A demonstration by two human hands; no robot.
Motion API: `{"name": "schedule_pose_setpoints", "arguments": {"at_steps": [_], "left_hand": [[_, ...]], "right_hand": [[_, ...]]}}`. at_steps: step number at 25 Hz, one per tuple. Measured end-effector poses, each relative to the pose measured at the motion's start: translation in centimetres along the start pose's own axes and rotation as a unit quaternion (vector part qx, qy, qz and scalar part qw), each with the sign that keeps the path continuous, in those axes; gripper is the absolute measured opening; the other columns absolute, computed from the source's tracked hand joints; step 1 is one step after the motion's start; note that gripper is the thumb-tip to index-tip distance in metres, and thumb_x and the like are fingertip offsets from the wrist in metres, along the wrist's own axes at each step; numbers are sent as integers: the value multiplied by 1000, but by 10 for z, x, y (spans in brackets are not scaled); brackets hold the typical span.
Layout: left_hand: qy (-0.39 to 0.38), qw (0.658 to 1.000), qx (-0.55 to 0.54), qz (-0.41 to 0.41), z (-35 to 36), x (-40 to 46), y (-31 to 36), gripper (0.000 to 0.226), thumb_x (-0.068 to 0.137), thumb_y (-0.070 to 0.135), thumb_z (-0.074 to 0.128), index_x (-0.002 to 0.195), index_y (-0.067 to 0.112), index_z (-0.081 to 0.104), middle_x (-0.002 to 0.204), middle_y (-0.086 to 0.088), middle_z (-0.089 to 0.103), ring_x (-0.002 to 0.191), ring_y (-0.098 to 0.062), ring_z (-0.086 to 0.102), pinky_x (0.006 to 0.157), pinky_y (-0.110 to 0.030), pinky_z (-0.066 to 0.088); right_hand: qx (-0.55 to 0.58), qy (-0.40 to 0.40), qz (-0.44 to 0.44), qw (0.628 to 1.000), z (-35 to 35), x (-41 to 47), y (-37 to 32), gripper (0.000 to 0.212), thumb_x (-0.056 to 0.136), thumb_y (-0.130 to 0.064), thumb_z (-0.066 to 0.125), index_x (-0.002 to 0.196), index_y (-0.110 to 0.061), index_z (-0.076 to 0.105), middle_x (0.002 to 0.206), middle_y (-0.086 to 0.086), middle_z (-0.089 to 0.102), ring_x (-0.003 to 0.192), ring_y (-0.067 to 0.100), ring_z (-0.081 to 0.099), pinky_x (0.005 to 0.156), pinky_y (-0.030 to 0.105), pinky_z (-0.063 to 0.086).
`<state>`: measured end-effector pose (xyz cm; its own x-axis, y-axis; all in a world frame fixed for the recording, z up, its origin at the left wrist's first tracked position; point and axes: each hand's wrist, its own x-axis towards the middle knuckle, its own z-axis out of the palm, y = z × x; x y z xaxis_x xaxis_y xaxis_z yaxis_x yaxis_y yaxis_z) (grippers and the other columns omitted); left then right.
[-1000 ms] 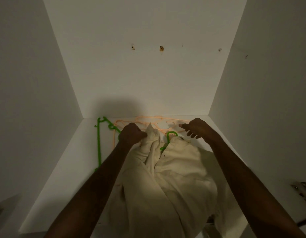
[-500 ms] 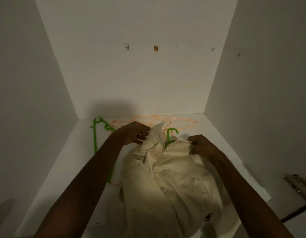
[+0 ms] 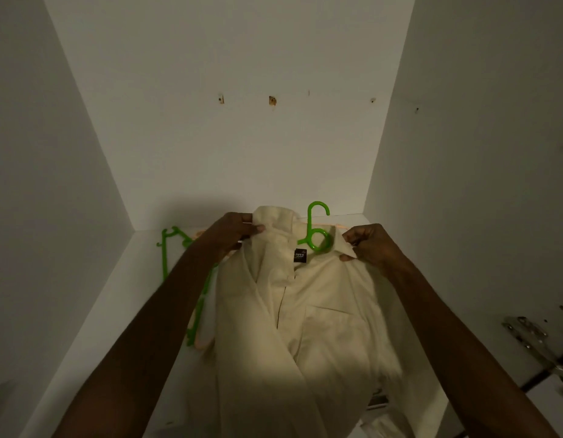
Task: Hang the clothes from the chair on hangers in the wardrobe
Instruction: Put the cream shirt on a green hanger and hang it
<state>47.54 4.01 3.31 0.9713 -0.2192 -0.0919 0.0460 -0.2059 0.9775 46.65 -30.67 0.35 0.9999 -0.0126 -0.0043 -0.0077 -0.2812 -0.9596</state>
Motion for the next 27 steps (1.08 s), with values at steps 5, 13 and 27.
{"name": "schedule_pose_setpoints", "arguments": {"at_steps": [5, 13, 27], "left_hand": [[79, 974, 211, -36, 20, 21, -38, 49, 77, 13, 87, 119, -3, 68, 99, -15, 72, 75, -25, 69, 61, -29, 55], [176, 934, 271, 155, 73, -69, -30, 25, 69, 20, 91, 88, 19, 75, 74, 8, 72, 64, -4, 67, 67, -17, 55], [82, 961, 265, 3, 72, -113, -93, 28, 61, 6, 89, 82, 20, 75, 74, 6, 74, 74, -8, 70, 83, -34, 58]], "right_hand": [[-120, -92, 9, 988, 24, 14, 25, 41, 54, 16, 89, 91, 3, 79, 86, 23, 75, 76, 25, 67, 76, 38, 53], [-386, 189, -33, 903, 71, -60, 10, 14, 80, -19, 71, 94, -19, 70, 93, 0, 70, 93, 25, 62, 74, 34, 50], [-259, 91, 20, 961, 170, -147, 22, 32, 64, -34, 88, 80, -13, 70, 75, -2, 69, 77, 18, 67, 64, 29, 49]]}}
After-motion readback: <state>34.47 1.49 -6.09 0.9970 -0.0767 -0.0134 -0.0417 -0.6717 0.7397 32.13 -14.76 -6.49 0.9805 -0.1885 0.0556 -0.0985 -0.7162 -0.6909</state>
